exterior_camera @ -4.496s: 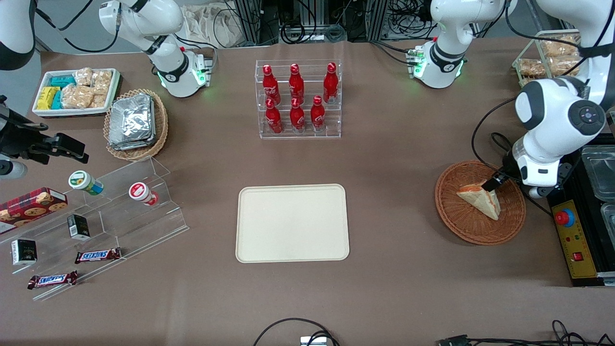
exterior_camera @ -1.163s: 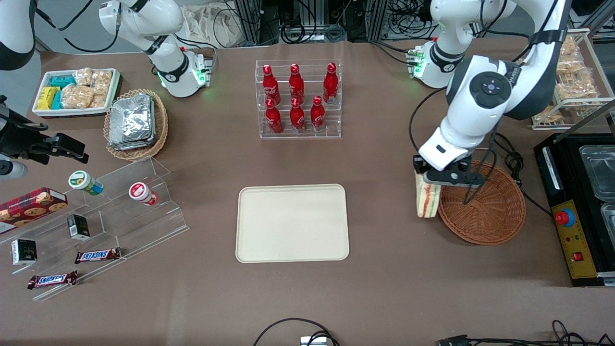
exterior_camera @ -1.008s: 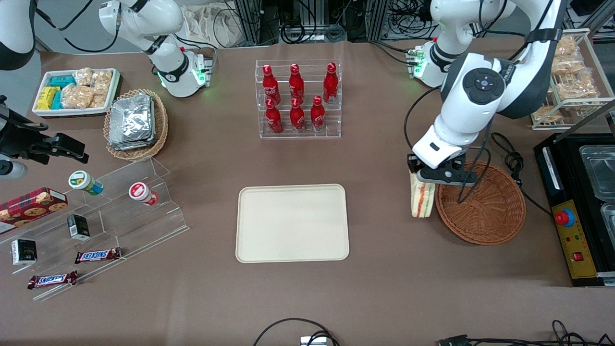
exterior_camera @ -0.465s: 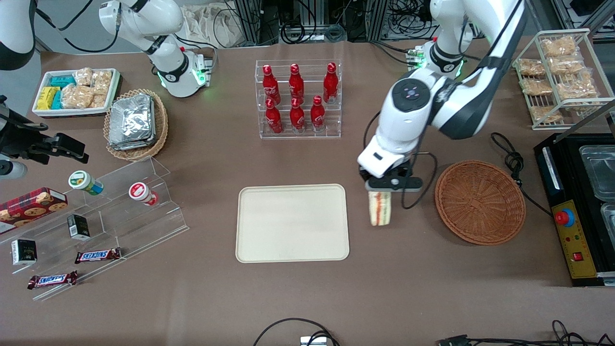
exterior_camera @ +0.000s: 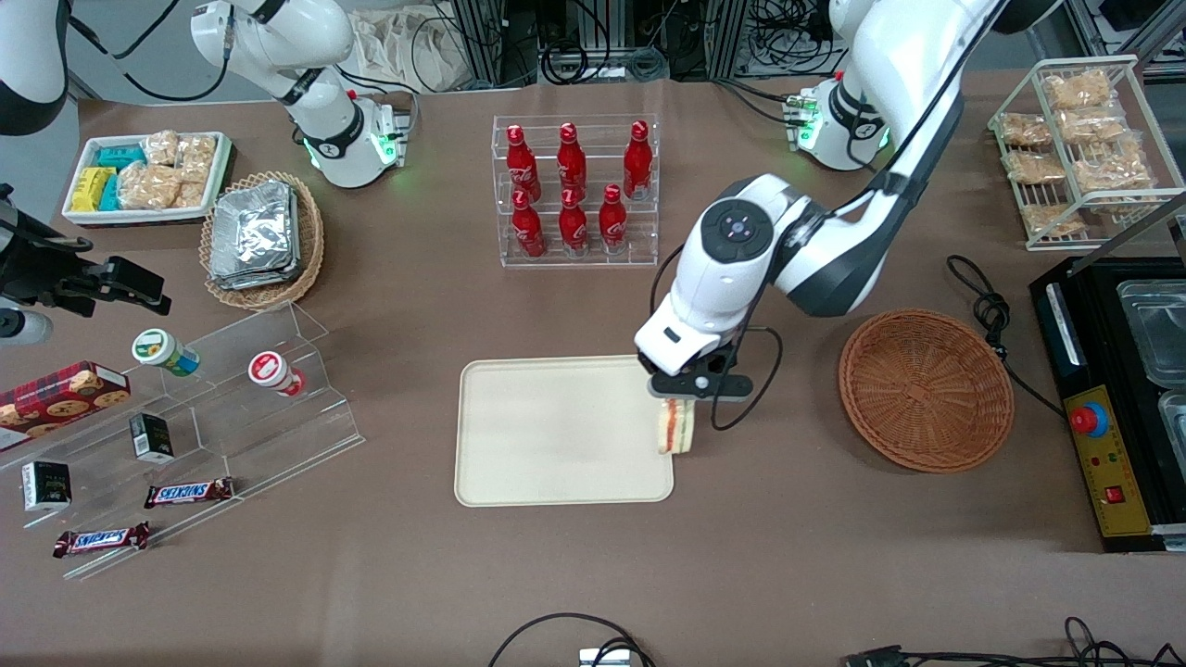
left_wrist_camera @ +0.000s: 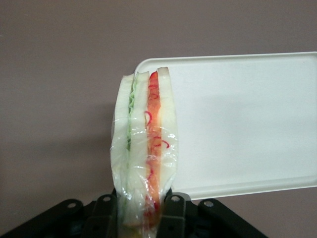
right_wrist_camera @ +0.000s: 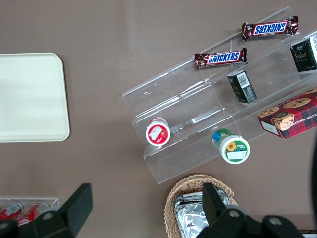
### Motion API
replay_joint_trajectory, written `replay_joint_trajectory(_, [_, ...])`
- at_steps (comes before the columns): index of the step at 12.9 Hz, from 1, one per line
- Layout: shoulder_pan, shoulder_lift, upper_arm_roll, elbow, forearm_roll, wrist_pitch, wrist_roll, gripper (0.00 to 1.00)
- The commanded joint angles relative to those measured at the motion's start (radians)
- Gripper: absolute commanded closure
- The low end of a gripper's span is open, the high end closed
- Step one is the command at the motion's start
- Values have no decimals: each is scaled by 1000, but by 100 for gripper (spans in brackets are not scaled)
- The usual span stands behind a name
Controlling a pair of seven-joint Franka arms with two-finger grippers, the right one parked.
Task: Place sandwich from basket to tray
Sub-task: 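Lower the held sandwich onto the tray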
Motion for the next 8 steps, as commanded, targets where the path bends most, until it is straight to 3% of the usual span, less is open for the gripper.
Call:
replay_joint_trajectory(1, [-51,99,6,105,61,-28,-49,71])
replay_joint_trajectory(3, [-67,142,6,110,101,-22,-89,71])
replay_joint_trajectory(8, [-91,250,4,168,104,-18,-103,71])
